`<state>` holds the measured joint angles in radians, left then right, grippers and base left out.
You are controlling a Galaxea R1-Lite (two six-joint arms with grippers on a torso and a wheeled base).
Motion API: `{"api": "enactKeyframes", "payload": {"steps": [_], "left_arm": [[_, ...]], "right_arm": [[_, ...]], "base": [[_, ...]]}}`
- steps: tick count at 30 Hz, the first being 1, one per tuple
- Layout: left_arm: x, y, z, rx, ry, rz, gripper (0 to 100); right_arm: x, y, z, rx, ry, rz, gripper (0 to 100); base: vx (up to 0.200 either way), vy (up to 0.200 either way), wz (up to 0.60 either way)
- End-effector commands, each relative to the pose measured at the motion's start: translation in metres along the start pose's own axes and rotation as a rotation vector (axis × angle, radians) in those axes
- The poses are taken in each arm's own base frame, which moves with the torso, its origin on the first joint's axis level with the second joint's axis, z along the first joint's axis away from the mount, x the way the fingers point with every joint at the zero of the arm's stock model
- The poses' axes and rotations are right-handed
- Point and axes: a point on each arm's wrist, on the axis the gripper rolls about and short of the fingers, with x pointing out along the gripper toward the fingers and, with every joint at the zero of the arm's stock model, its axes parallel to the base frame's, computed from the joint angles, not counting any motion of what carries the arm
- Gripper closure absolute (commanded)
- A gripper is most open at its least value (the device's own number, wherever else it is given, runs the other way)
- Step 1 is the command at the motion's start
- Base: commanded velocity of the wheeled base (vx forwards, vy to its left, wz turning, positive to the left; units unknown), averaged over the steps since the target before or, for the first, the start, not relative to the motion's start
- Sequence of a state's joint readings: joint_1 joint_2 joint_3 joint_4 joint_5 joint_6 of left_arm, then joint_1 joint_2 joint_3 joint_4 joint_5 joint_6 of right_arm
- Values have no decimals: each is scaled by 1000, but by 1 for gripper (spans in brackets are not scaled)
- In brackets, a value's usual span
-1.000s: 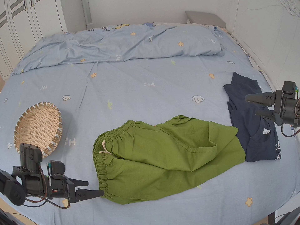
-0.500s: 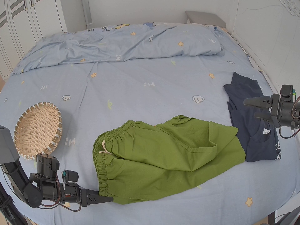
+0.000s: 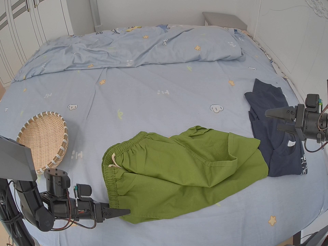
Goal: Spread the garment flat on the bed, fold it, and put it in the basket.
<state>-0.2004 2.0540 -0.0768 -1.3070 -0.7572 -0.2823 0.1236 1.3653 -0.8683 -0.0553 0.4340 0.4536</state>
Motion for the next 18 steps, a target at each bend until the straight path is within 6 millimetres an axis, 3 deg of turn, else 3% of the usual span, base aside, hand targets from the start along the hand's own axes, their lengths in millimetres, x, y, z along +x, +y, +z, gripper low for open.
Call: {"api": "enactKeyframes", "payload": {"steps": [1,8,18], "left_arm": [[0,5,-11,-35,22,9,100],[-12,4,-7,-137,-43,0,100],[-57,2,-4,-269,-98,18,100]], "right_arm": [[4,-2,0,4,10,-5,0],[4,-3,0,4,1,-6,0],[3,-1,-6,8,34,4,0]], "base": [[0,0,0],[0,0,0],[0,0,0]]}}
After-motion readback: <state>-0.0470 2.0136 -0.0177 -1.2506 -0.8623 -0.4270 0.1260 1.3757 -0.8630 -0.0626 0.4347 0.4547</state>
